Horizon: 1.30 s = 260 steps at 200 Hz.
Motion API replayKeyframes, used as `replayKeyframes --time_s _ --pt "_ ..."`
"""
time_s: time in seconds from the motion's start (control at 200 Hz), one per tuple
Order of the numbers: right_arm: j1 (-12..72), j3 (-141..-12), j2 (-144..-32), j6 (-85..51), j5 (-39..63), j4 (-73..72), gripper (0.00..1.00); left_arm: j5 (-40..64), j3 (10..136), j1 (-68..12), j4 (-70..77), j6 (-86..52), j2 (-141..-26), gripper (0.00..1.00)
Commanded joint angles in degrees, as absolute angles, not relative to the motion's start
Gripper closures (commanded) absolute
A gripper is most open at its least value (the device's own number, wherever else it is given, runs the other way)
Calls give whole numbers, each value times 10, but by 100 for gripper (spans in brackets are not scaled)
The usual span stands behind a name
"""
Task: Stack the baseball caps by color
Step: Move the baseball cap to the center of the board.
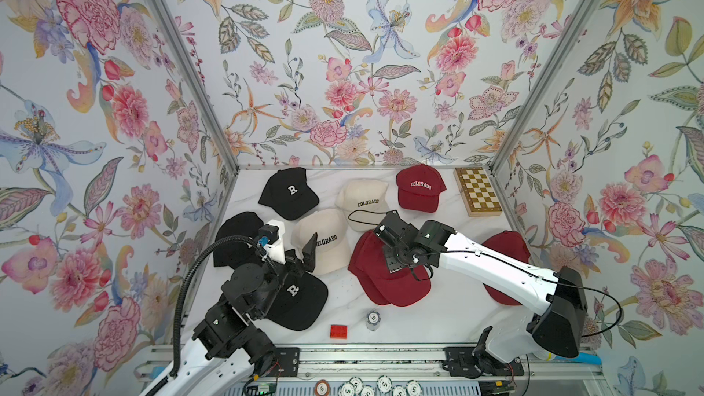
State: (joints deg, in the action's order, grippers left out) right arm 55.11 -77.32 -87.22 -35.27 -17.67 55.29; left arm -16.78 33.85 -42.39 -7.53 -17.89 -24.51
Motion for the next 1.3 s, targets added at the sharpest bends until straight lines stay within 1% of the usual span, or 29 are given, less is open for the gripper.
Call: replayKeyframes --time_s 0.0,0.41,0.56,0.861,1.296 --pt "553 -804 -886 -370 -198 566 86 -172 327 -428 -97 -185 -237 0" --pt "562 -808 -926 -401 -179 558 84 -167 323 -428 -87 -180 -252 0" --pt "565 -811 -950 -414 -183 556 80 -166 320 -428 -80 -174 -257 0" --pt "549 -801 -989 -444 -182 556 80 -168 323 -429 -76 -161 -264 0" --pt "537 -825 -1038 -417 -178 548 76 -176 326 -428 -74 -148 -266 0"
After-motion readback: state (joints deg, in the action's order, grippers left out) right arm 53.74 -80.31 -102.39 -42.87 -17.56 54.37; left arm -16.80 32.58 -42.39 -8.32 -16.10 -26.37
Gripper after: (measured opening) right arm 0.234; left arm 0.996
